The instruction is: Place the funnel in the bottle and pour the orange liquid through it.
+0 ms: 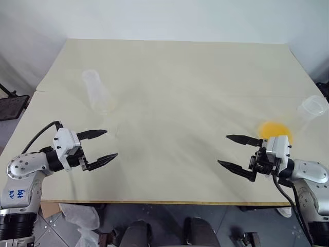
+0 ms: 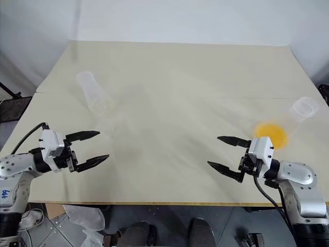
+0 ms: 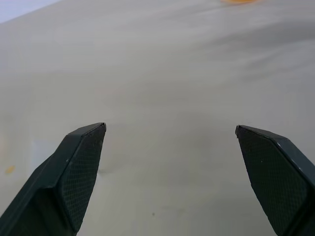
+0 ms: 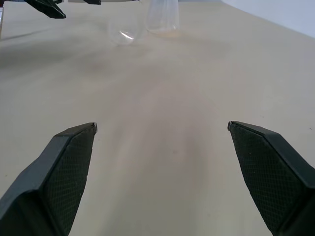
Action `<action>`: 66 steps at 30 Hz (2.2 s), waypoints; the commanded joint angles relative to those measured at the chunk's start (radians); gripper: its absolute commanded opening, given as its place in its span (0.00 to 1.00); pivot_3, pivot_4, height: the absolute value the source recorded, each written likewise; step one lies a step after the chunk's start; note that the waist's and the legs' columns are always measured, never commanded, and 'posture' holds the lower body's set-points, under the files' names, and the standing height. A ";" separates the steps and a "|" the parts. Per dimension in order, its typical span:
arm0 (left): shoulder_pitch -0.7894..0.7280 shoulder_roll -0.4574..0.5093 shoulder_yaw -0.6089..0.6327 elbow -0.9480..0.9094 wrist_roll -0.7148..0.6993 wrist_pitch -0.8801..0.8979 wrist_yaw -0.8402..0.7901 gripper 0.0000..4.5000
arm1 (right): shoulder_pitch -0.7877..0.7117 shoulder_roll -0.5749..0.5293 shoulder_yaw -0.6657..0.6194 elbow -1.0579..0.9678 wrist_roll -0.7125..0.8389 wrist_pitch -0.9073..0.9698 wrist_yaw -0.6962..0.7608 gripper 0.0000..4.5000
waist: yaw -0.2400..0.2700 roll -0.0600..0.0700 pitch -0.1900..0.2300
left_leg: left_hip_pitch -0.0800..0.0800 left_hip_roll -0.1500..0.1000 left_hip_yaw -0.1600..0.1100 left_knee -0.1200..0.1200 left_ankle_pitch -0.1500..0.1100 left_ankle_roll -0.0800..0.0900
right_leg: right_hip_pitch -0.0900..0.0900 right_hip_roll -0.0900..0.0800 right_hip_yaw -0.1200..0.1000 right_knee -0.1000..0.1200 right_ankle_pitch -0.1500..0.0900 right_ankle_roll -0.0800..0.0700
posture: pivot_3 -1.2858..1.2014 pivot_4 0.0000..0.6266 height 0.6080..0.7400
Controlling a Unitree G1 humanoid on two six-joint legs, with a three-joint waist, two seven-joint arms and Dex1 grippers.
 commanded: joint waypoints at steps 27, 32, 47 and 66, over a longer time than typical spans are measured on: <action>0.059 -0.265 0.238 -0.102 -0.086 0.151 0.583 1.00 | -0.221 0.263 0.130 -0.115 -0.041 0.088 -0.293 0.99 | 0.023 -0.002 0.000 | 0.000 -0.002 -0.006 0.002 -0.001 0.000 | 0.004 0.000 -0.001 -0.001 0.000 0.000 | 0.52 0.24 1.00; -0.195 -0.201 0.109 0.035 0.021 0.276 0.687 1.00 | -0.203 0.264 0.138 -0.137 -0.053 0.083 -0.291 0.99 | 0.012 -0.002 0.000 | 0.001 -0.001 -0.005 0.001 -0.001 0.000 | 0.003 0.001 -0.001 0.000 0.000 0.000 | 0.52 0.24 1.00; -0.614 -0.259 0.012 0.419 0.193 0.212 0.859 1.00 | -0.171 0.289 0.160 -0.173 -0.064 0.071 -0.334 0.99 | -0.001 -0.002 0.000 | 0.000 -0.001 -0.004 0.001 0.000 0.000 | 0.002 0.000 -0.004 0.001 0.000 0.000 | 0.52 0.24 1.00; -0.899 -0.251 -0.034 0.890 0.261 -0.006 0.771 0.80 | -0.159 0.298 0.164 -0.204 -0.070 0.068 -0.366 1.00 | -0.003 -0.002 0.000 | -0.008 -0.001 0.001 0.001 0.000 0.000 | -0.004 0.000 -0.010 0.001 0.000 0.000 | 0.52 0.24 1.00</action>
